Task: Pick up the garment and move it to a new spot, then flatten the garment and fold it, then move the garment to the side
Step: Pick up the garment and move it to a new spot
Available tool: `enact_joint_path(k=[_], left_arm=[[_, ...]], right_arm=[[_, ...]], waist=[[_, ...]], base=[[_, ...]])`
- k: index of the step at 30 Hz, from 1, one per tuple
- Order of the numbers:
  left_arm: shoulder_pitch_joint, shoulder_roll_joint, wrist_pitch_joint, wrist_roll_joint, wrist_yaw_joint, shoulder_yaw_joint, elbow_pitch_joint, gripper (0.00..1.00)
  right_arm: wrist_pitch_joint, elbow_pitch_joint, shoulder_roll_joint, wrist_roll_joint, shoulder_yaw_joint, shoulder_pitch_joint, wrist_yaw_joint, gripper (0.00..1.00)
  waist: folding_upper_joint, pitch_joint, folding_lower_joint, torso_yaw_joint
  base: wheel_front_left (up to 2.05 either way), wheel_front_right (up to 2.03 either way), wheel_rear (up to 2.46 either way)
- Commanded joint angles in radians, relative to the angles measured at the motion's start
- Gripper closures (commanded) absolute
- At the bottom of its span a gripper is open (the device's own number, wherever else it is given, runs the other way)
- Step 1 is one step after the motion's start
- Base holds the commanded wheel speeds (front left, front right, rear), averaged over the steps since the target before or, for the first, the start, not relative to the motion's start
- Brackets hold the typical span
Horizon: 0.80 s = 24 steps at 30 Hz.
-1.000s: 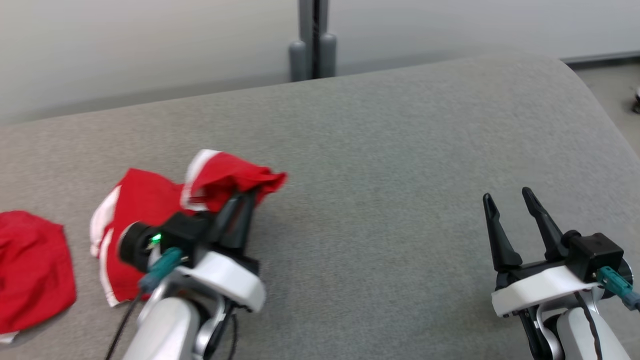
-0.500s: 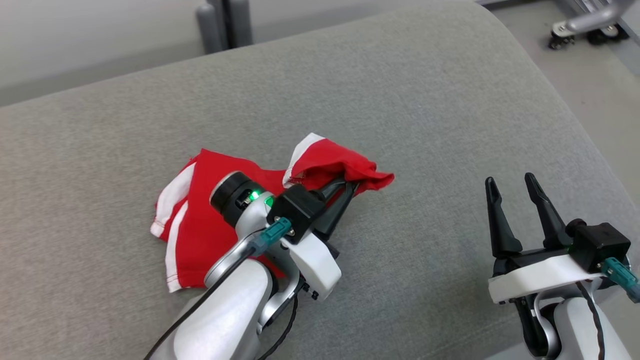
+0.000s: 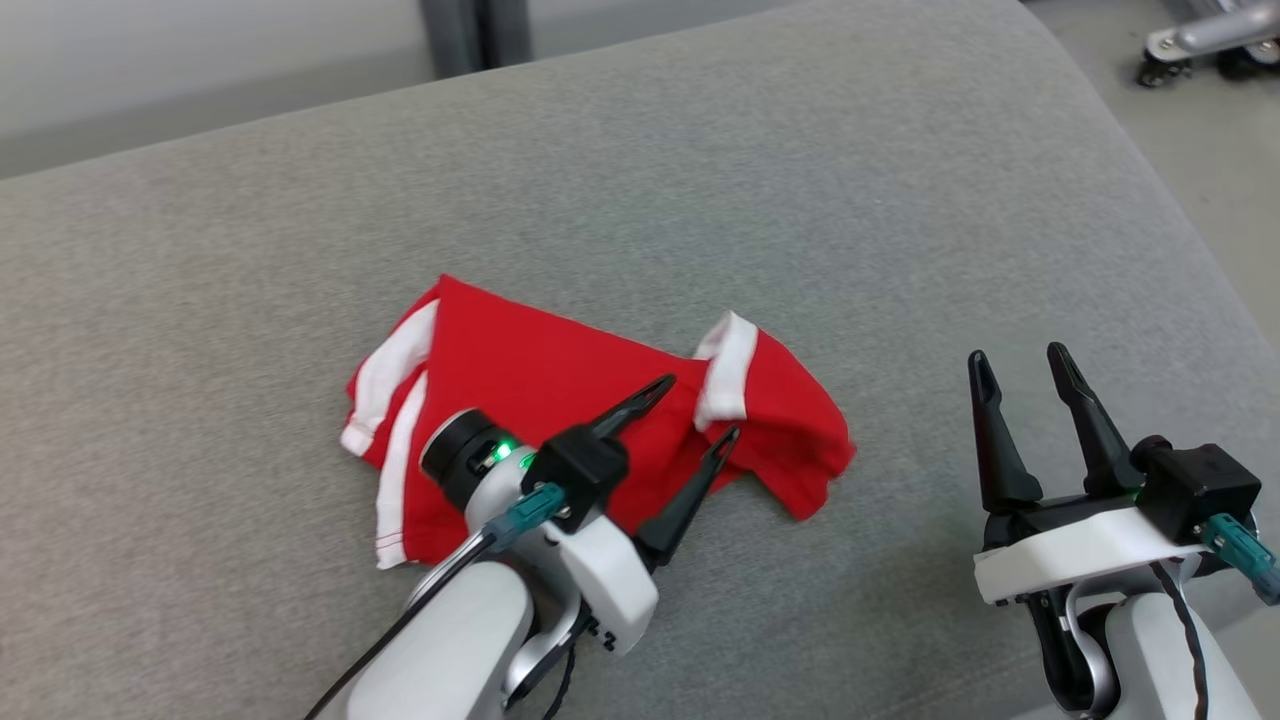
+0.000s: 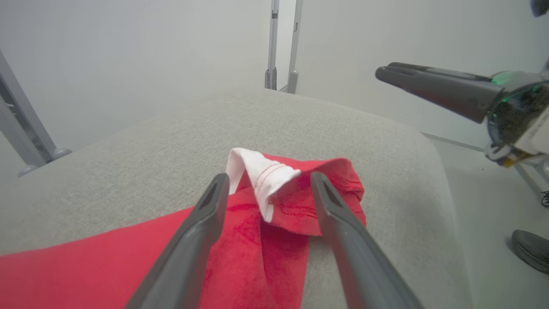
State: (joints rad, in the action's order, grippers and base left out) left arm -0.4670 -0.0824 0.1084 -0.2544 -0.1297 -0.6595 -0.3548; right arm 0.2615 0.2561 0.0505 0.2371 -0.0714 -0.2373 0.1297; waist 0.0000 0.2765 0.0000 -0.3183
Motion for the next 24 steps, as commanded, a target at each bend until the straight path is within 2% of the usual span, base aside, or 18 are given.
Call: enact_joint_path(k=[1,3,10,24], left_arm=[[0.021,-0.019,0.016,-0.015,0.004,0.013,0.001,0.00],[0.032,-0.029,0.035,-0.030,0.020,0.039,0.005,0.00],[0.071,-0.061,0.097,-0.087,0.117,0.165,0.017,0.00],[0.206,-0.141,0.151,-0.189,0.198,0.377,0.062,0.00]], right_arm=[[0.006,-0.002,0.003,-0.009,0.005,-0.010,0.002,0.00],[0.006,-0.001,0.003,-0.016,0.009,-0.010,0.002,0.00],[0.006,0.001,0.009,-0.031,0.026,0.003,0.002,0.00],[0.006,0.011,0.044,-0.044,0.044,0.053,0.002,0.00]], waist=[[0.0000,-0.013,0.0000,0.034],[0.0000,-0.022,0.0000,0.060],[0.0000,-0.049,0.0000,0.154],[0.0000,-0.135,0.0000,0.275]], base=[[0.00,0.00,0.00],[0.00,0.00,0.00],[0.00,0.00,0.00],[0.00,0.00,0.00]])
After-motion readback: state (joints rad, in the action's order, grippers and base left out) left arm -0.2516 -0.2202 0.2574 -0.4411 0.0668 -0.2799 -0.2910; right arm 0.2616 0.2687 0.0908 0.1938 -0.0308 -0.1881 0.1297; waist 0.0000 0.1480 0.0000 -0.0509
